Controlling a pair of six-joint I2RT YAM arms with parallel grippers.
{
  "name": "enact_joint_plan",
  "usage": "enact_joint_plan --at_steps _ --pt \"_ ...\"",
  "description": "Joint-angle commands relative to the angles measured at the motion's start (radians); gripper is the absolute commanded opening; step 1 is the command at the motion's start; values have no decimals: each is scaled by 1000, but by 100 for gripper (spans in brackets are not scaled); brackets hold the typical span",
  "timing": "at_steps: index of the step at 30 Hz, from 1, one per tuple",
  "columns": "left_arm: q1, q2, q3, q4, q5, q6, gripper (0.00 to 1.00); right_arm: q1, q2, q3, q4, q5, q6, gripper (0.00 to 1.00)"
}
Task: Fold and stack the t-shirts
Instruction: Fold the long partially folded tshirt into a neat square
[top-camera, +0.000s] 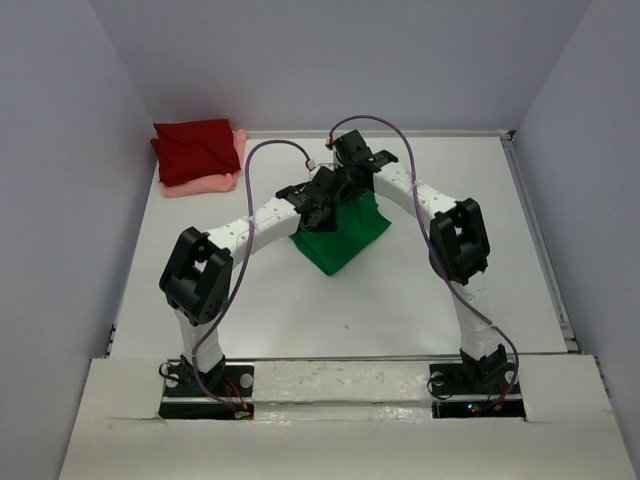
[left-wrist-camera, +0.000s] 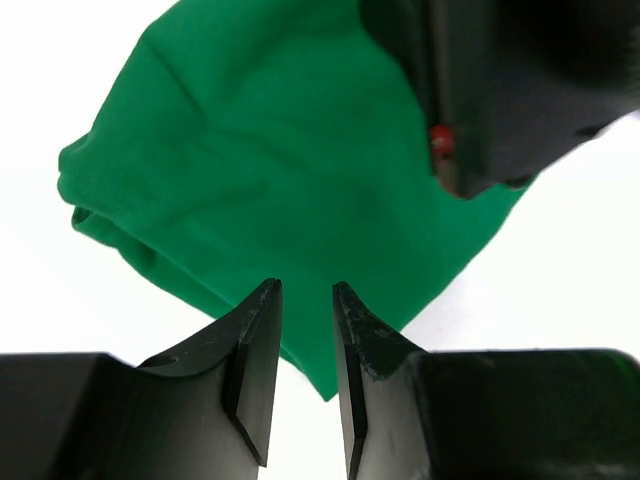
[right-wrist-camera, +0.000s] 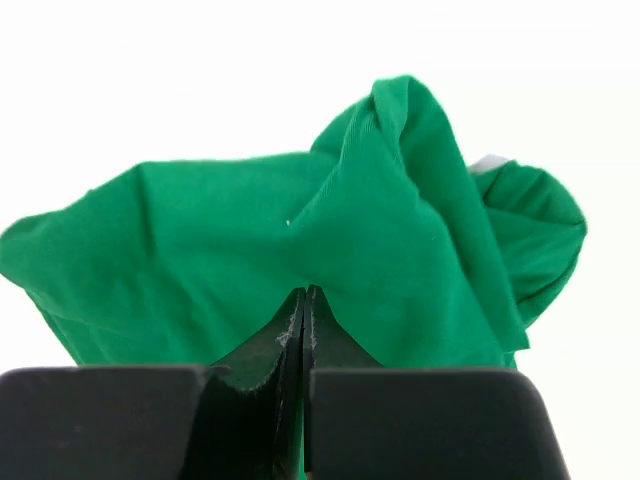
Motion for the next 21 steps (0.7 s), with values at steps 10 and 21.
enact_joint_plan --at_steps 10,21 --pt "7 -22 20 -11 -7 -4 37 -90 152 220 -56 4 -30 0" --pt "7 -85 7 -29 -23 -3 37 -121 229 249 -47 -48 -44 0"
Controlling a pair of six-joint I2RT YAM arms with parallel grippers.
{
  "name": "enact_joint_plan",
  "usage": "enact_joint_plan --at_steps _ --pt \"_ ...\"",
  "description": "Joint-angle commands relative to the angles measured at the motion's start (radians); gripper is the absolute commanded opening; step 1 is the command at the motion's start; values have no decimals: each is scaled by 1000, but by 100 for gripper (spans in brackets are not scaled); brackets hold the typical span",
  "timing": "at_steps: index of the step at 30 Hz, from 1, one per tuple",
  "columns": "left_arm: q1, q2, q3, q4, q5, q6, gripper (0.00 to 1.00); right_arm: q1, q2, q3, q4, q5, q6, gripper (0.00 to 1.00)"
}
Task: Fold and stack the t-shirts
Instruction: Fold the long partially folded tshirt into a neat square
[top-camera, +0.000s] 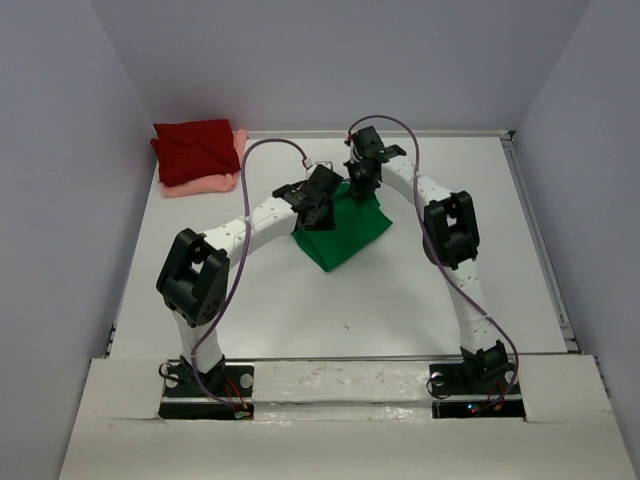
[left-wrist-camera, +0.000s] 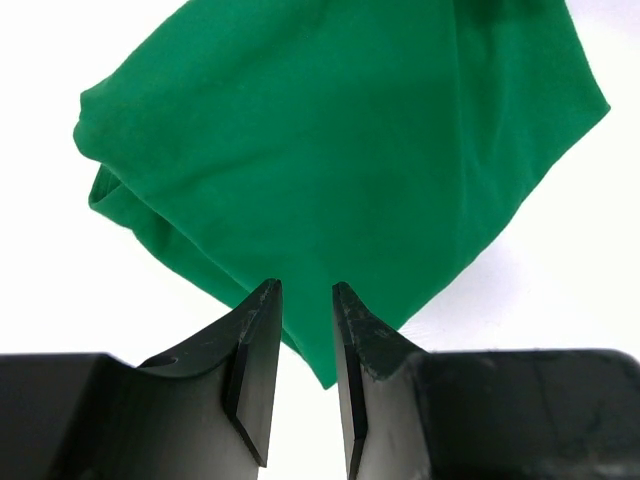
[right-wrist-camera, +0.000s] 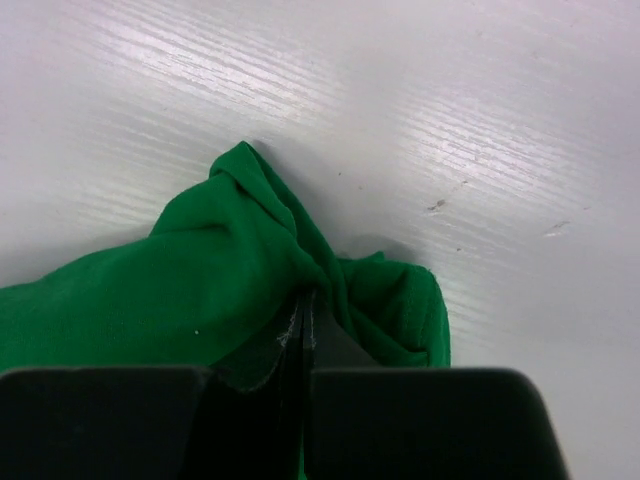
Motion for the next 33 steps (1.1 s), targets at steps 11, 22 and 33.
enact_joint_plan --at_steps 11,22,33 --pt "3 -21 9 18 -23 1 37 10 -188 52 -34 -12 -37 0" --pt "122 132 151 4 46 7 37 10 -201 -42 -4 -7 -82 0" --pt "192 161 133 -8 52 7 37 10 -81 15 5 -23 -66 0"
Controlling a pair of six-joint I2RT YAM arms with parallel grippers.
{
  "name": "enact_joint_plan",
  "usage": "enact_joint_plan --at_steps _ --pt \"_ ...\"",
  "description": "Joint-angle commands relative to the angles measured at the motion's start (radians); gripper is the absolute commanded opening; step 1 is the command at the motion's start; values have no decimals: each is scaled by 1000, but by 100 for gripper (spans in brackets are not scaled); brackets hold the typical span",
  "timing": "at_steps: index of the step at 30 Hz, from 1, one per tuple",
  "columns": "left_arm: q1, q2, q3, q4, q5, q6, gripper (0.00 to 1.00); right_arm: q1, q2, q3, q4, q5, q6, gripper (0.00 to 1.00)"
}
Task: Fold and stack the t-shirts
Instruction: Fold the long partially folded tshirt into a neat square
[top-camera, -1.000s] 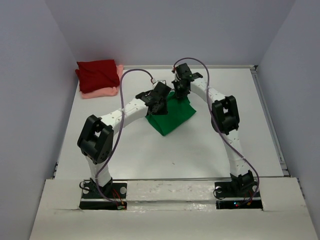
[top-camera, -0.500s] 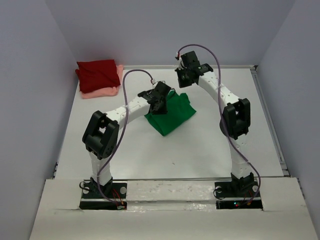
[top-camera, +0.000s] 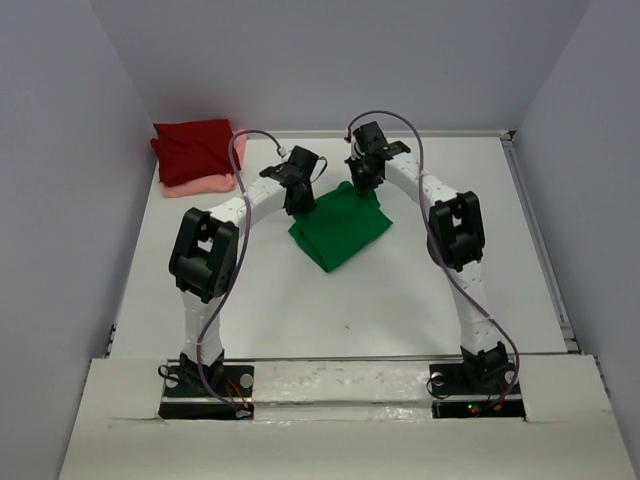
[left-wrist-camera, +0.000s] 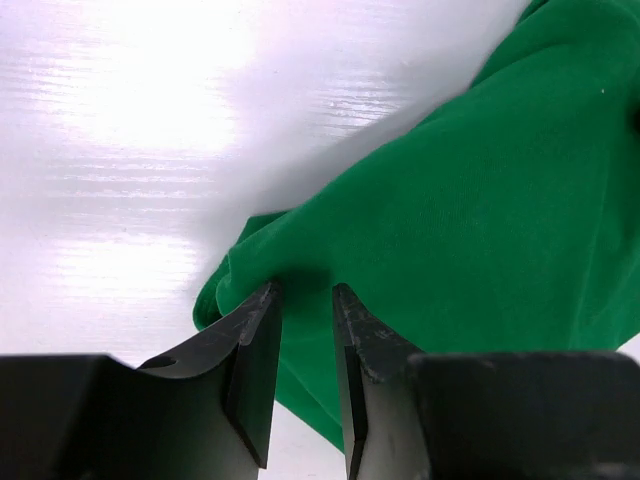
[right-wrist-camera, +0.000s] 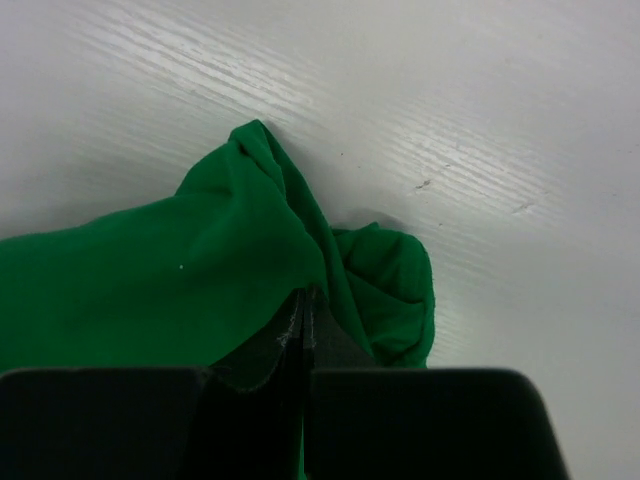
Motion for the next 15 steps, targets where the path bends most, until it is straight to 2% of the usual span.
enact_joint_plan --at_steps 1,7,15 --pt "-1 -7 -9 0 13 5 37 8 2 44 22 -11 -8 0" --pt "-1 0 -52 33 37 -10 37 8 22 42 25 -20 1 0" --pt "1 0 -177 95 62 -51 37 8 32 -44 56 -41 39 0"
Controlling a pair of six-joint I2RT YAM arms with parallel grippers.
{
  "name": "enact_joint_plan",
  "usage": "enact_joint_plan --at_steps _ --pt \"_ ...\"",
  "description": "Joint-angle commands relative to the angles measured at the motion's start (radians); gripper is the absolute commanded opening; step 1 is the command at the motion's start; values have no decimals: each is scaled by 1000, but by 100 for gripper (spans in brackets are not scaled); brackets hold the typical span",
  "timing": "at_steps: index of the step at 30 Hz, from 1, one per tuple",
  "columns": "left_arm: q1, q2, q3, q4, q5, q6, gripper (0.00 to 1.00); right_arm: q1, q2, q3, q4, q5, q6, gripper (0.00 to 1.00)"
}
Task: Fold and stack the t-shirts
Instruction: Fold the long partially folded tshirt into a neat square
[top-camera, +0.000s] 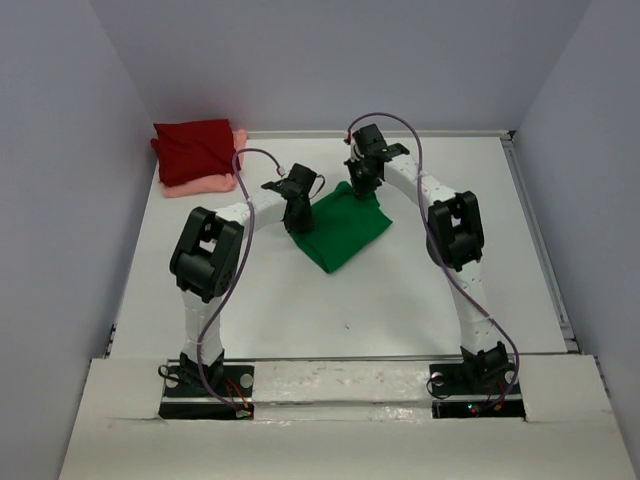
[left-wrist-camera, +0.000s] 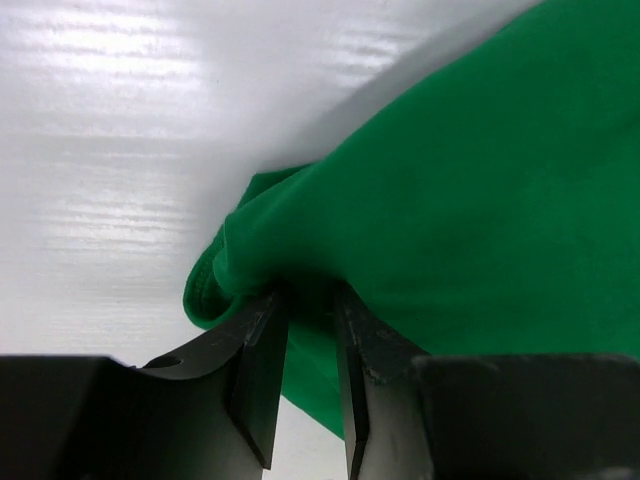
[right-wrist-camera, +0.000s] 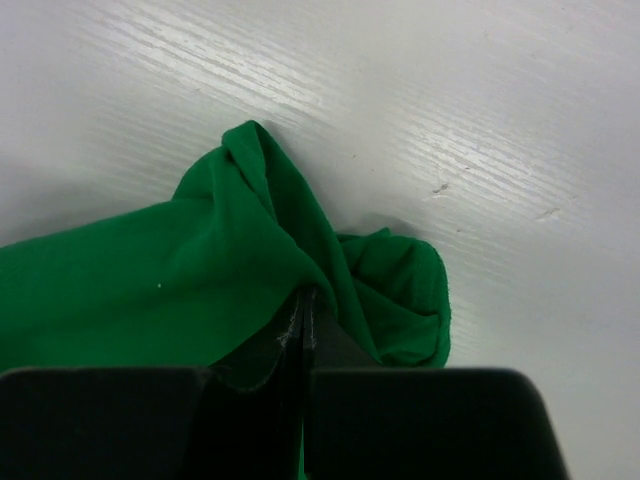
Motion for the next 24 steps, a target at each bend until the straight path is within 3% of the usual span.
enact_joint_plan --at_steps 1,9,18,24 --pt "-1 -8 -58 40 11 -27 37 8 3 -47 52 -24 28 0" --pt "-1 -25 -50 40 9 -25 37 8 -22 -65 63 -4 15 0" --pt "-21 -178 49 -42 -112 2 37 8 -106 -32 48 -1 -1 0" --pt "-84 -290 89 -115 -235 39 46 27 -219 -26 -1 39 9 0"
